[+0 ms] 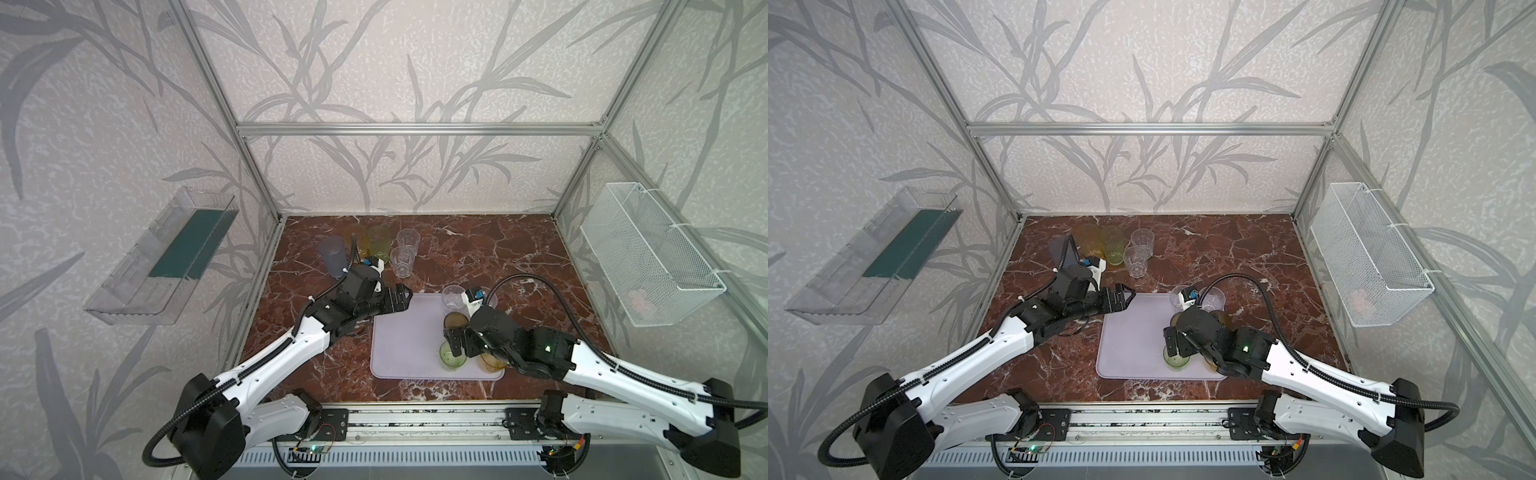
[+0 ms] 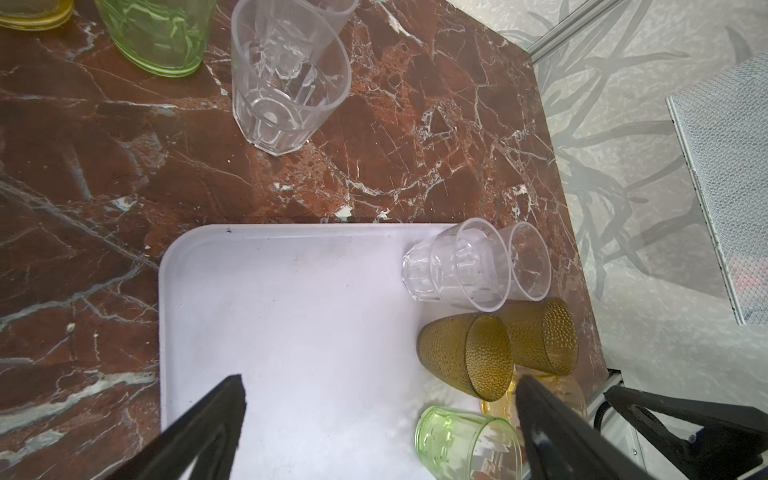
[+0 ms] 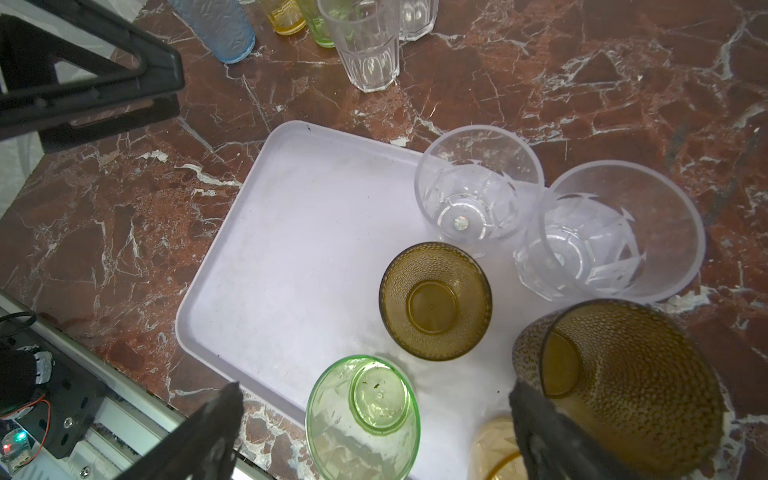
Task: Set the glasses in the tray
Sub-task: 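Raise the right gripper off the tray while the left gripper reaches to the cluster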
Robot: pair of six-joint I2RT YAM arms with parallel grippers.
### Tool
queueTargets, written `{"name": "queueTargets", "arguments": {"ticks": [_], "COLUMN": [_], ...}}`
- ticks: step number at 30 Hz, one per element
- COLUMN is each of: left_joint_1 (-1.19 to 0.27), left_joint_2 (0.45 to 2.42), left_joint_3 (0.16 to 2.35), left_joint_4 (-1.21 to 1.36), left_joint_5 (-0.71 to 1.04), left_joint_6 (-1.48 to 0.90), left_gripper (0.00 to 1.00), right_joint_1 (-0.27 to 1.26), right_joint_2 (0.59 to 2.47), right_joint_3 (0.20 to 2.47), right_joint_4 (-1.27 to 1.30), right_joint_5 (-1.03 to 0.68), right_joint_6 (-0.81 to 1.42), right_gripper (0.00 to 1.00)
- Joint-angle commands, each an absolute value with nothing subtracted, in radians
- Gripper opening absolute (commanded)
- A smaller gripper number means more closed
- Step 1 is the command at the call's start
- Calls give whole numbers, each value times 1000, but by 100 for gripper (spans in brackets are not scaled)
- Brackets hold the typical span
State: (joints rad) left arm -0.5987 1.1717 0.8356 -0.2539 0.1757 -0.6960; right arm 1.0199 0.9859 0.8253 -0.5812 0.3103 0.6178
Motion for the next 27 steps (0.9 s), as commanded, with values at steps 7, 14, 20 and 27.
{"name": "queueTargets", "arguments": {"ticks": [7, 14, 20, 27], "left_joint_1": [-562, -539, -524, -501], "left_joint_2": [1204, 1236, 1305, 1464], "left_joint_3": [876, 887, 920, 1022], "left_joint_4": [-228, -219, -195, -214], "left_joint_5": [110, 65, 32, 33], "left_joint_6": [-665, -656, -656, -673], "left_gripper": [99, 99, 99, 99], "right_joint_1": [912, 868, 844, 835], "right_joint_2": [975, 954, 931, 896], "right_joint_3": [839, 822, 792, 765], "right_joint_4": [-487, -460, -413, -403], "right_joint_5": [207, 168, 112, 51], "right_joint_6": [526, 492, 489, 515], "right_gripper": [100, 100, 100, 100]}}
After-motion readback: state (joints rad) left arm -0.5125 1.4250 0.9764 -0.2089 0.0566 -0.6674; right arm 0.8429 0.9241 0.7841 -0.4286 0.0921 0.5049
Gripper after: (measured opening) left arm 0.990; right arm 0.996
